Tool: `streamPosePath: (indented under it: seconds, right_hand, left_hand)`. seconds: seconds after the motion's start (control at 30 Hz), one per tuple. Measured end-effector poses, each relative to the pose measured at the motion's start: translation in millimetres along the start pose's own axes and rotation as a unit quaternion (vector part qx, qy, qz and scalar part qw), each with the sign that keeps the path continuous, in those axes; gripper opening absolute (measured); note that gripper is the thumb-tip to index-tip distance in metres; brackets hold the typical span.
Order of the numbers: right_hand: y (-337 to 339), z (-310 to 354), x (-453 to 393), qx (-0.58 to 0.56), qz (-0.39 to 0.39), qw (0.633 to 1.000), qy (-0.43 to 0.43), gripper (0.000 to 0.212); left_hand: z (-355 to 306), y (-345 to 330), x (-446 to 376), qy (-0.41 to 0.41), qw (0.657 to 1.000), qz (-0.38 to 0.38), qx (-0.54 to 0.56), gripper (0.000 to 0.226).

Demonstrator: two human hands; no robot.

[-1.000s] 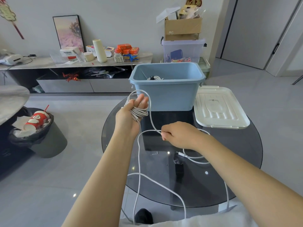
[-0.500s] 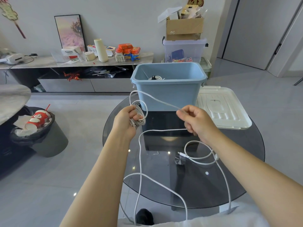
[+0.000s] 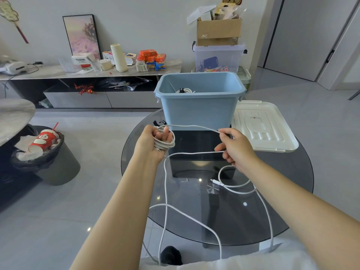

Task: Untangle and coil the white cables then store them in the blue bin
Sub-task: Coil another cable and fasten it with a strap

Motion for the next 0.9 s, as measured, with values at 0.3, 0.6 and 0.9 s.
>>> streamPosePath:
  seconds: [0.3, 0.6, 0.9]
  right_hand:
    - [-8, 6, 1, 0.378, 0.045, 0.908, 0.175, 0.022]
    - [-34, 44, 36, 0.499, 0.231, 0.763, 0.34, 0.018]
    - [-8, 69, 30, 0.357, 0.022, 0.768, 0.532, 0.031]
  left_hand:
    - [0, -3, -4, -0.043, 0.998, 0.038, 0.02, 0.025]
    - [11, -13, 1, -0.182, 0.962, 0.072, -0.192, 0.011]
    - [41, -30, 25, -0.062, 0.796, 0.24, -0.553, 0.043]
Point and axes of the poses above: each hand's wrist, its own x-axis away from the middle knuckle, its own y-axis out of the back of the hand, z = x × y, the point moved 4 cm from there along -x, towards the middle knuckle, and after that the axes turned 7 degrees about y, right-handed, at the moved point
